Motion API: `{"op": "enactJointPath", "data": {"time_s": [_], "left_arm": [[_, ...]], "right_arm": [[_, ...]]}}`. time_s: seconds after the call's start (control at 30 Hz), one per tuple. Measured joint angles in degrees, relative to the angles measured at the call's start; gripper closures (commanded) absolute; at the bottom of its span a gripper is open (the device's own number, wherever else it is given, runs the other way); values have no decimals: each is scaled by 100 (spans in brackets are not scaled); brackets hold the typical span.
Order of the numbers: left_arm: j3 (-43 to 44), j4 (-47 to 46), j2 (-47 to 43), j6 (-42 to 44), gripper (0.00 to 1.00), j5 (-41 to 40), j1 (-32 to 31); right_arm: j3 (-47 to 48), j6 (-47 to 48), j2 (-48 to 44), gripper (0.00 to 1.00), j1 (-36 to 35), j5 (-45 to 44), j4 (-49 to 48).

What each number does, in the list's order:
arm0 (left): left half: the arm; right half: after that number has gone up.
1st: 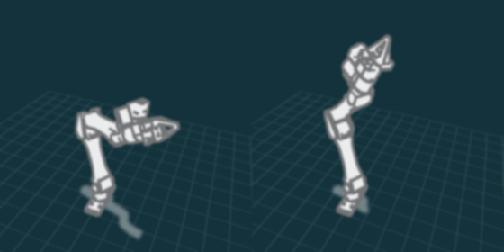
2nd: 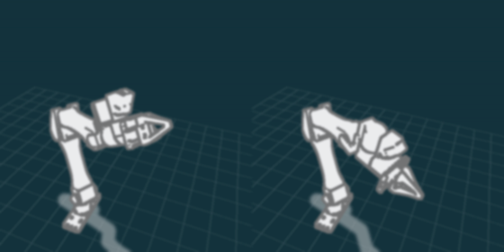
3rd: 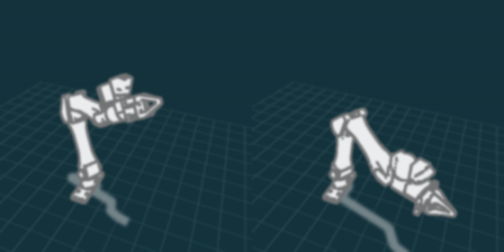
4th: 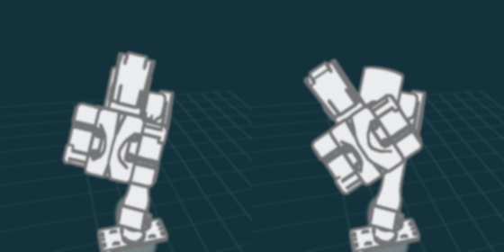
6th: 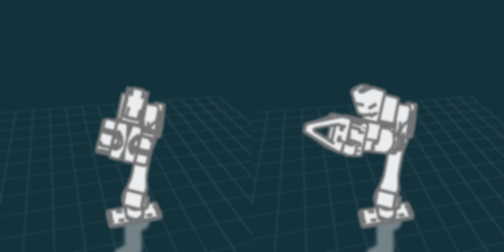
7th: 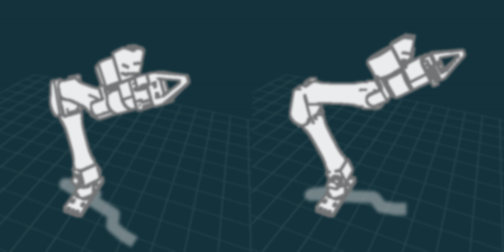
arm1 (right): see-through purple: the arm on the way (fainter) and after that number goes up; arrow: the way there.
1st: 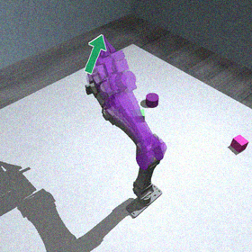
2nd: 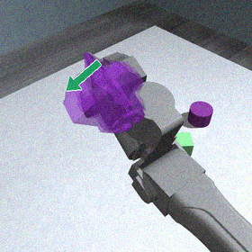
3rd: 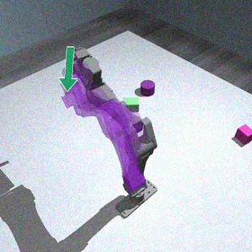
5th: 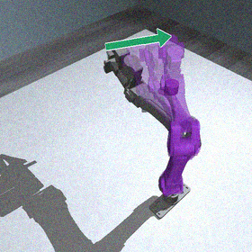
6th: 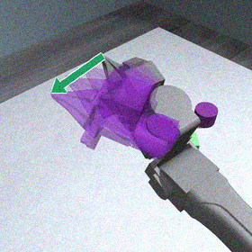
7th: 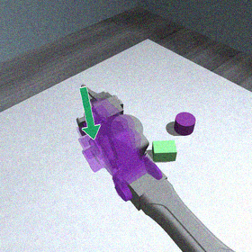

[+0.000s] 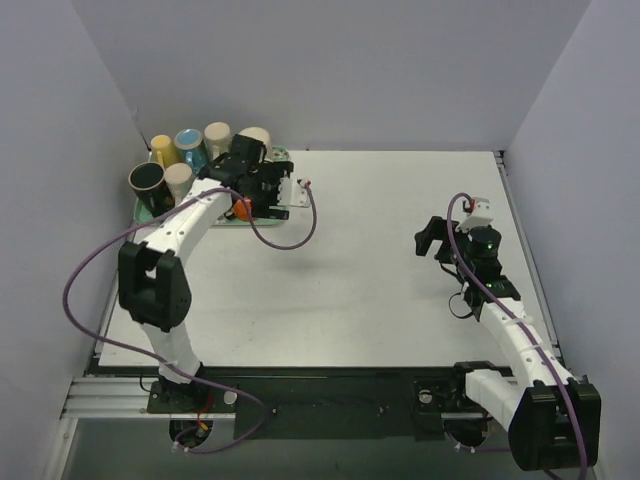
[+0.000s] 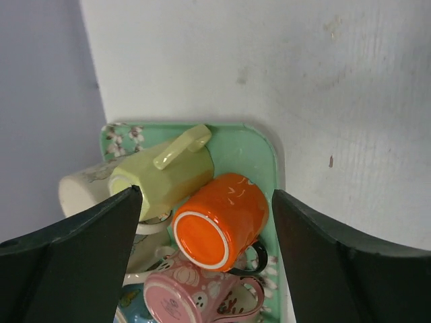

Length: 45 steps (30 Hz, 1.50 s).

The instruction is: Turn the mug right side up

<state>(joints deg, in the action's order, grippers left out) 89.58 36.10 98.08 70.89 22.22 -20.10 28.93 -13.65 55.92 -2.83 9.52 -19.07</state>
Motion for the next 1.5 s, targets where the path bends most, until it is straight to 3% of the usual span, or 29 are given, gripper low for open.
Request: {"op": "enactJointPath", "data": {"time_s": [0.1,0.23,0.4,0.57,0.67,0.83,0.9,0.93,0.97,1.3,1.5], "left_arm": [[785,874,1051,1016,12,-468,-66],[1510,1384,2015,1974,12,-1115,-243],[2507,1467,2931,2682,13,-1532,-389],[3152,1368,3560,3126,25,-1923,-376],[3508,1425,3915,3342,41,-2181,-337],[3523,1276,4157,3480,55,-2544,-282],[3523,1257,4205,3541,70,-2660,-278],[3523,1257,4210,3589,92,-2717,-278],[3523,1228,4212,3657,100,-2780,-284],[2870,407,3851,3567,100,-2640,-321],[2986,479,3517,2140,100,-1829,-391]], "right_arm": [[101,28,24,1,-114,262,256],[203,138,50,1,-315,387,466],[223,313,48,1,-601,334,638],[223,426,59,1,-769,291,688],[245,466,162,1,-778,251,691],[369,494,431,1,-820,227,789],[413,518,468,1,-859,227,824],[422,518,472,1,-870,227,826],[426,520,472,1,-887,225,828],[549,535,415,1,-935,142,1108],[837,431,107,1,-1040,122,1482]]}}
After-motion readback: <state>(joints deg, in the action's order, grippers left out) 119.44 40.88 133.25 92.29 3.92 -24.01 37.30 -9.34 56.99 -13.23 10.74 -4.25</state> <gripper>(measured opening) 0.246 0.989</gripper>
